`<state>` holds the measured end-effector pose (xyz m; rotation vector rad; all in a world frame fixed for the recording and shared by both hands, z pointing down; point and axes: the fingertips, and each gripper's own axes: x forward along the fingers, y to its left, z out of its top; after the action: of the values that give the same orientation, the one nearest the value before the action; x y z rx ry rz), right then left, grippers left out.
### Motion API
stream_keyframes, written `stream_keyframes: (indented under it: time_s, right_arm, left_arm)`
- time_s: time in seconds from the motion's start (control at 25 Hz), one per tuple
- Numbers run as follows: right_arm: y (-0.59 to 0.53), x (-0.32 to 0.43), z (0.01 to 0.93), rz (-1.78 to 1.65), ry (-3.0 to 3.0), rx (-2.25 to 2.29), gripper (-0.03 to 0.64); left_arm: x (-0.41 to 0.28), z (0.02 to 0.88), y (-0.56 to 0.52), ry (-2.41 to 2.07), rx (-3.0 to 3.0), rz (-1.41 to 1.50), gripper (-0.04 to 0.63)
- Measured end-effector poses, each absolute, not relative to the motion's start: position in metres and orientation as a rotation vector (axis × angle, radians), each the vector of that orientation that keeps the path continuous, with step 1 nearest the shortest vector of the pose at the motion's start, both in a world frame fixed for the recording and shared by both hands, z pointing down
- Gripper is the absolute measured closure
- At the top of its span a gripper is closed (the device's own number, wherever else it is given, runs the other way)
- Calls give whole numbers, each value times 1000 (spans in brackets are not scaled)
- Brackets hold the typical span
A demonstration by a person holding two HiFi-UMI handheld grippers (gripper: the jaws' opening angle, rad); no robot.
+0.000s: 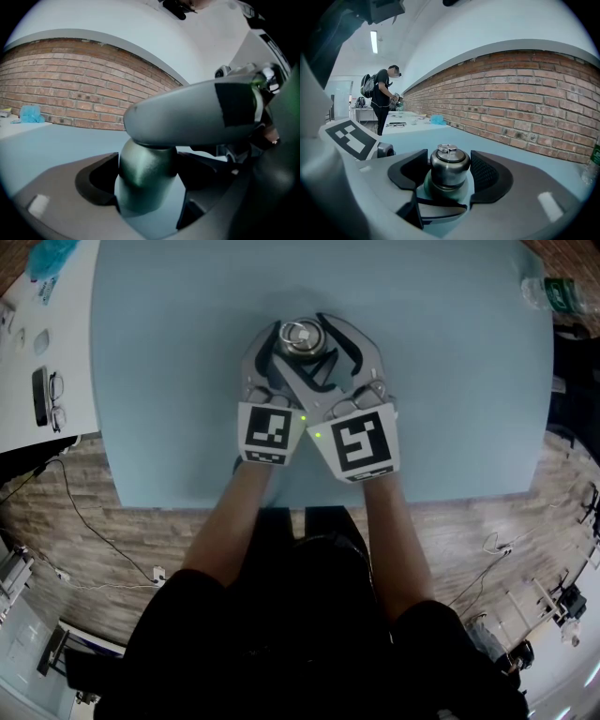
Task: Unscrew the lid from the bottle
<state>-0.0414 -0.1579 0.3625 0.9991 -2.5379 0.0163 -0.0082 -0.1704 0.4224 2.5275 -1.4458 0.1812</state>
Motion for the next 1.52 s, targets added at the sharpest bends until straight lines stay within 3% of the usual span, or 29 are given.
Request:
stream_keyframes:
  time_s: [1.52]
  right_arm:
    - [-159, -41, 360, 10, -2580, 997, 354]
  left_arm:
    - [-8, 422, -170, -1379, 2569, 196, 221]
